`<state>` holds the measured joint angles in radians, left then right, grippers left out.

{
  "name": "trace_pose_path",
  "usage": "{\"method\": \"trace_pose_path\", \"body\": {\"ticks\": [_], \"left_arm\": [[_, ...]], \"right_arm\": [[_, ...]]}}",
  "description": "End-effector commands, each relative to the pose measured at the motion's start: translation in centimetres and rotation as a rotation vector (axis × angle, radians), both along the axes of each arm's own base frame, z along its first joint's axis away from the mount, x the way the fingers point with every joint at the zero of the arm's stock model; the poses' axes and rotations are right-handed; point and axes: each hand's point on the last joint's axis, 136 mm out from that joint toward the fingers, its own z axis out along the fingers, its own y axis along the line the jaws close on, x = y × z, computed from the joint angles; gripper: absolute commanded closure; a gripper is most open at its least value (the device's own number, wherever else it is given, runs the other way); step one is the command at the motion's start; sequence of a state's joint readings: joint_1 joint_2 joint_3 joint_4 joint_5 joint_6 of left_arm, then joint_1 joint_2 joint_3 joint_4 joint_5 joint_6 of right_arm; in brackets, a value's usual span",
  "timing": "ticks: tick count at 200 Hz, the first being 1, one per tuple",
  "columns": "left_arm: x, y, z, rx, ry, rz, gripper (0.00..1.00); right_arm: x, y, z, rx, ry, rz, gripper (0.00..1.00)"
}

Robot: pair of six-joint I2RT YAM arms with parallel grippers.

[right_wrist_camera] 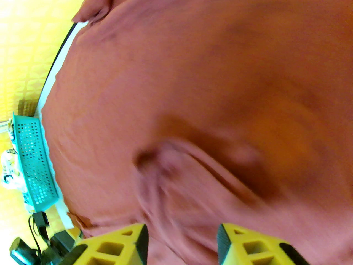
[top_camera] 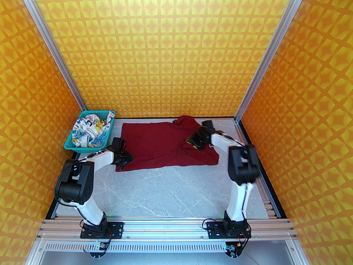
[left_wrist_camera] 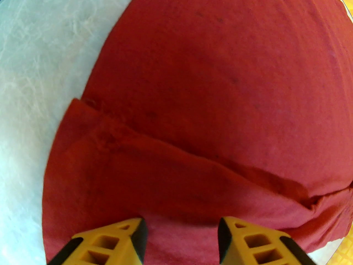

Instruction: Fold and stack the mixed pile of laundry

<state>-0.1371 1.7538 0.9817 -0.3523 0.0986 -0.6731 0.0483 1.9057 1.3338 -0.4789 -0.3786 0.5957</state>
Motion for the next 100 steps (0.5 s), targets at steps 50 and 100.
{"method": "trace_pose_path", "body": {"ticks": [50, 100], "left_arm": [[-1.4, 1.9, -3.0, 0.013, 0.097, 0.003, 0.53], [-1.6, 2.0, -2.6, 0.018, 0.095, -0.01, 0.52]], "right_arm": [[-6.4, -10.3, -6.1, -0.17, 0.197, -0.185, 0.54], [-7.0, -12.6, -2.4, -0.248, 0.145, -0.237, 0.5]]}}
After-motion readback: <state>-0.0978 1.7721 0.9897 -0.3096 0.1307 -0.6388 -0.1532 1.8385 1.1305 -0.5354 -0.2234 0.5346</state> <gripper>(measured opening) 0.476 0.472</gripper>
